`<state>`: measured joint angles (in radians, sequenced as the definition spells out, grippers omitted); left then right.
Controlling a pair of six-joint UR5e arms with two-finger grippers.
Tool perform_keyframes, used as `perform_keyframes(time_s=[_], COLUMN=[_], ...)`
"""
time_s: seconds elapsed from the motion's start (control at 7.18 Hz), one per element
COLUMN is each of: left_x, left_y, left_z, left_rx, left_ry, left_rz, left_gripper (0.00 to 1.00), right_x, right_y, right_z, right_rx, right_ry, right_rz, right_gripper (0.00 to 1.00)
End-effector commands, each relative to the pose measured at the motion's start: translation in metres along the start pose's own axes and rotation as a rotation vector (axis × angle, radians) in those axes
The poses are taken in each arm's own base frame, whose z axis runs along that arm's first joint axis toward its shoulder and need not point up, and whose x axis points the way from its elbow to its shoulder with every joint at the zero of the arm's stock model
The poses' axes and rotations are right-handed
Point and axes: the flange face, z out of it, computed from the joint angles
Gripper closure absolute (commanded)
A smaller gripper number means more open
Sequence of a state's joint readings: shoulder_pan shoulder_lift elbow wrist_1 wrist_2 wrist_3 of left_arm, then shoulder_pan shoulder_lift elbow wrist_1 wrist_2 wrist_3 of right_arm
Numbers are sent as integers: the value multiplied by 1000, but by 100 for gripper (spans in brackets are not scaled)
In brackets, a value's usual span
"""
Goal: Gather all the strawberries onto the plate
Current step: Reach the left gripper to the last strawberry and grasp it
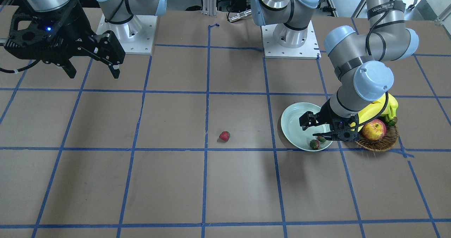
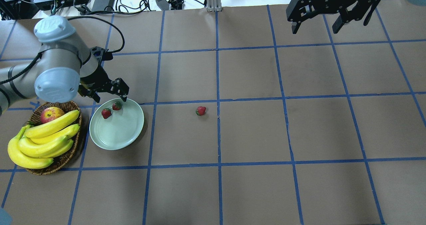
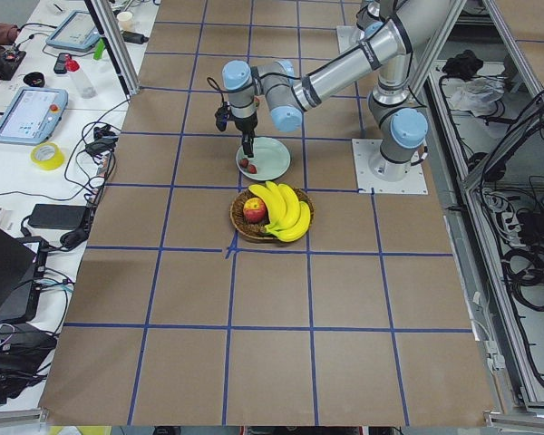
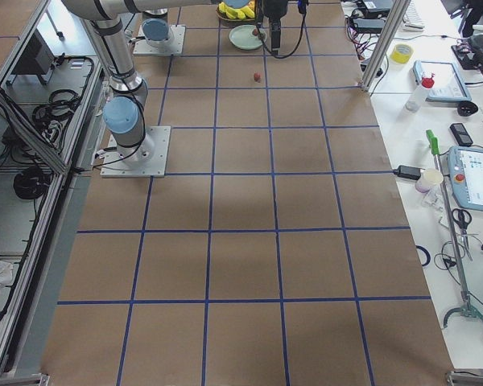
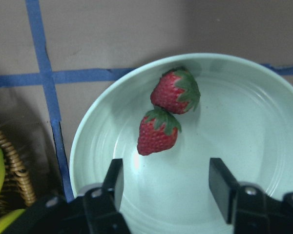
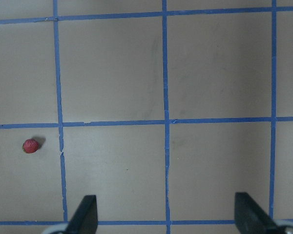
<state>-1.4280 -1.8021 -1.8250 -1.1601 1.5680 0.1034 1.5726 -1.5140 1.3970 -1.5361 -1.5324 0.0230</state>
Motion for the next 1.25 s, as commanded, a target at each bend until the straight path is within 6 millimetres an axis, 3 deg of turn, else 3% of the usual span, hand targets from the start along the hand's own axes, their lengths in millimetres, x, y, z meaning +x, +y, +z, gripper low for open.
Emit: perform_keyframes(time_s=[0.0, 0.14, 0.28, 0.42, 0.56, 0.84, 0.97, 1.11], left_x=[111, 144, 181, 208, 218, 241, 241, 240], left_y=[1, 6, 18, 18, 16, 17, 15, 15], left_z=[-25, -13, 12, 32, 50, 87, 106, 113], left_rx=[43, 43, -17, -14, -46, -43, -57, -62], left_ry=[30, 44, 99, 155, 171, 149, 132, 113], left_rz=[-93, -126, -150, -157, -261, -221, -219, -219], left_gripper=[0, 0, 0, 0, 0, 0, 14, 14], right_x=[0, 0, 0, 0, 0, 0, -1, 0], right_y=[0, 0, 0, 0, 0, 0, 1, 1], right_z=[-1, 0, 0, 0, 1, 1, 2, 3], right_rx=[2, 1, -1, -1, -1, -3, -4, -7], right_ry=[0, 0, 0, 0, 0, 0, -1, 0], right_rz=[0, 0, 0, 0, 0, 0, -1, 1], right_gripper=[0, 0, 0, 0, 0, 0, 0, 0])
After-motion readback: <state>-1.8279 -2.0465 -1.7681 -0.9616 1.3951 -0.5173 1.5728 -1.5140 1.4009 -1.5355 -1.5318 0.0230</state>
